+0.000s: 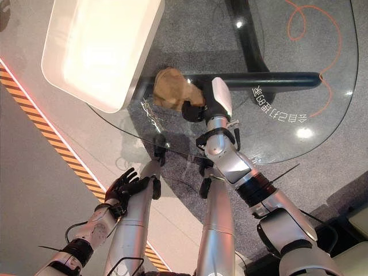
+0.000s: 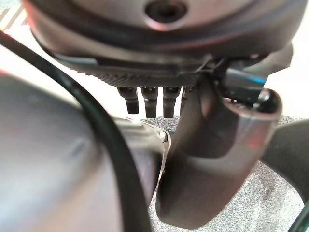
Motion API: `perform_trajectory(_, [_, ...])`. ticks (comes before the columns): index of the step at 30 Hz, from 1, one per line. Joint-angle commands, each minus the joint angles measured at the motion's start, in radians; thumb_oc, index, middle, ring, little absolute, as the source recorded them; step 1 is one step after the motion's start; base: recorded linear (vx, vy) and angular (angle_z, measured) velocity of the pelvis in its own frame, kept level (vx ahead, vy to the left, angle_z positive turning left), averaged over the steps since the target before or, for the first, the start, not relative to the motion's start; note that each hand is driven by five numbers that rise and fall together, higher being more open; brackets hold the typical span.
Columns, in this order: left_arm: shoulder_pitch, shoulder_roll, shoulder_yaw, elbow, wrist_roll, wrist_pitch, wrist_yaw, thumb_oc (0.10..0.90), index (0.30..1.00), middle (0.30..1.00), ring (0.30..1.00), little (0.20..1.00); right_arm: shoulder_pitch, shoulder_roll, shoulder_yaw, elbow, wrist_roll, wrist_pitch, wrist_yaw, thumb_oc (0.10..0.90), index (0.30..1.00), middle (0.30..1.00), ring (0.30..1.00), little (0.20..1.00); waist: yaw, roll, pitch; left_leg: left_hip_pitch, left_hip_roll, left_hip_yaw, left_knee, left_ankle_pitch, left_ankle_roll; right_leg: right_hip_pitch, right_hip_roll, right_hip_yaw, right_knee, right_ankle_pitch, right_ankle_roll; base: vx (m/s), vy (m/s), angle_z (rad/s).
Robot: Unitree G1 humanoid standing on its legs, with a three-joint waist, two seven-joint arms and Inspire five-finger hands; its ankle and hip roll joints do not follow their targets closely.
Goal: Wipe the table with a cloth and put it in the basket.
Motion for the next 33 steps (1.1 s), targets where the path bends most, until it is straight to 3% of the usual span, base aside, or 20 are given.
perform_trajectory(1, [0.141,-0.047,-0.061,0.017,0.018,0.008,-0.006,0.8,0.9,0.9,0.9,0.9,-0.026,-0.124,-0.101,-0.023,-0.027,-0.025,-0.134,0.1,0.3,0.3,0.3,0.2,-0.021,0.036,-0.017,-0.018,-0.02,0.062,0.181,-0.223,0.025,-0.025,0.048,-0.026,-0.128,0.117,0.039,0.0,0.0,0.0])
perform_trajectory(7, [0.151,-0.025,-0.06,0.001,0.001,0.0,-0.004,0.8,0.9,0.9,0.9,0.9,-0.017,-0.193,-0.172,0.054,0.046,-0.07,-0.238,0.1,0.3,0.3,0.3,0.2,-0.026,0.038,-0.017,-0.017,-0.022,0.062,0.175,-0.225,0.027,-0.023,0.055,-0.023,-0.14,0.12,0.041,0.0,0.0,0.0])
perform_trajectory(15, [0.162,-0.009,-0.067,-0.007,-0.022,-0.015,-0.018,0.8,0.9,0.9,0.9,0.9,0.03,-0.242,-0.288,0.135,0.206,-0.188,-0.42,0.1,0.3,0.3,0.3,0.2,-0.039,0.037,-0.017,-0.008,-0.025,0.063,0.162,-0.228,0.027,-0.014,0.066,-0.016,-0.161,0.125,0.044,-0.01,-0.006,-0.04])
perform_trajectory(19, [0.161,0.005,-0.064,-0.018,-0.03,-0.016,-0.023,0.8,0.9,0.9,0.9,0.9,0.077,-0.258,-0.353,0.182,0.319,-0.282,-0.528,0.1,0.3,0.3,0.3,0.2,-0.045,0.033,-0.017,-0.005,-0.027,0.062,0.155,-0.228,0.027,-0.009,0.072,-0.011,-0.177,0.129,0.046,-0.01,-0.035,-0.06])
perform_trajectory(23, [0.165,0.015,-0.064,-0.02,-0.037,-0.019,-0.024,0.8,0.9,0.9,0.9,0.9,0.112,-0.262,-0.398,0.214,0.382,-0.351,-0.563,0.1,0.3,0.3,0.3,0.2,-0.048,0.033,-0.017,-0.002,-0.029,0.061,0.146,-0.225,0.027,-0.003,0.076,-0.009,-0.192,0.134,0.046,-0.01,-0.015,-0.04])
perform_trajectory(24, [0.167,0.02,-0.062,-0.023,-0.037,-0.018,-0.026,0.8,0.9,0.9,0.9,0.9,0.132,-0.261,-0.418,0.229,0.419,-0.393,-0.568,0.1,0.3,0.3,0.3,0.2,-0.05,0.032,-0.017,-0.002,-0.031,0.06,0.143,-0.224,0.027,-0.002,0.078,-0.008,-0.198,0.136,0.046,-0.01,-0.013,-0.04])
perform_trajectory(26, [0.167,0.021,-0.062,-0.023,-0.037,-0.019,-0.026,0.8,0.9,0.9,0.9,0.9,0.138,-0.259,-0.422,0.234,0.429,-0.407,-0.571,0.1,0.3,0.3,0.3,0.2,-0.051,0.032,-0.017,-0.001,-0.032,0.06,0.142,-0.224,0.027,-0.001,0.078,-0.007,-0.199,0.137,0.046,0.0,-0.006,-0.02])
perform_trajectory(27, [0.168,0.026,-0.061,-0.025,-0.041,-0.023,-0.026,0.8,0.9,0.9,0.9,0.9,0.162,-0.25,-0.443,0.243,0.46,-0.457,-0.577,0.1,0.3,0.3,0.3,0.2,-0.052,0.031,-0.017,0.001,-0.033,0.058,0.137,-0.222,0.028,0.001,0.08,-0.006,-0.205,0.141,0.047,0.0,0.0,0.0])
perform_trajectory(33, [0.16,0.027,-0.063,-0.037,-0.044,-0.017,-0.022,0.8,0.9,0.9,0.9,0.9,0.166,-0.239,-0.455,0.229,0.467,-0.483,-0.573,0.1,0.3,0.3,0.3,0.2,-0.052,0.031,-0.017,-0.002,-0.038,0.056,0.129,-0.217,0.03,0.002,0.081,-0.005,-0.217,0.145,0.047,-0.01,-0.009,-0.07])
